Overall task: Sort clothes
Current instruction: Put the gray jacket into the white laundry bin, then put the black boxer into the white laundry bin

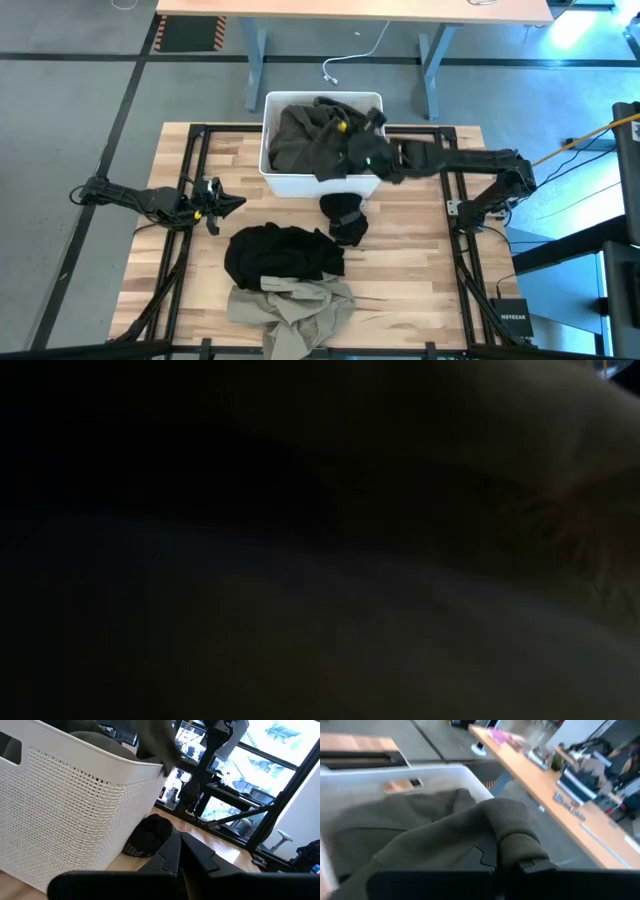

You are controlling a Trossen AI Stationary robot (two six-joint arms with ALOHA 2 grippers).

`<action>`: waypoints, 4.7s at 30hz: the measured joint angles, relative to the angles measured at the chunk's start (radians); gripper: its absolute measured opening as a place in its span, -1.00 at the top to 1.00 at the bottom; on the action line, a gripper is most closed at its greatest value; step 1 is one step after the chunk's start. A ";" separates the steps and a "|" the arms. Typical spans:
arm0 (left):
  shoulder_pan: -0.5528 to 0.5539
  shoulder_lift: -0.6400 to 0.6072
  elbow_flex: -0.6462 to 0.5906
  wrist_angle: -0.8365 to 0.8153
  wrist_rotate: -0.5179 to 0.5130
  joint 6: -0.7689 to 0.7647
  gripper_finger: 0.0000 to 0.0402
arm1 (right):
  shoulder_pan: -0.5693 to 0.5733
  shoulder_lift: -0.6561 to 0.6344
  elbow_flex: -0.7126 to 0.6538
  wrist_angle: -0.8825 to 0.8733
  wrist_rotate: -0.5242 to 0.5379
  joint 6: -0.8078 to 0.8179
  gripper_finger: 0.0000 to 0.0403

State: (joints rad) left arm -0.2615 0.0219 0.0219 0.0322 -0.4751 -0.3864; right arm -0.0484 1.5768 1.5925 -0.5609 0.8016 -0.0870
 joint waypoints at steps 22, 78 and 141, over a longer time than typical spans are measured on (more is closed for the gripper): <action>0.000 0.000 0.000 0.000 0.000 -0.024 0.98 | -0.200 -0.003 -0.003 -0.137 -0.252 0.129 -0.12; 0.000 0.000 -0.002 0.008 0.018 0.000 1.00 | -0.042 -0.127 -0.002 -0.037 -0.404 0.033 -0.37; -0.060 0.000 0.000 -0.001 0.018 -0.003 0.99 | 0.458 -0.133 -0.480 -0.052 -0.299 0.430 -0.37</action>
State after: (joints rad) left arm -0.3210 0.0223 0.0223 0.0315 -0.4567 -0.3892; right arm 0.4100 1.4436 1.1123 -0.6133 0.5022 0.3435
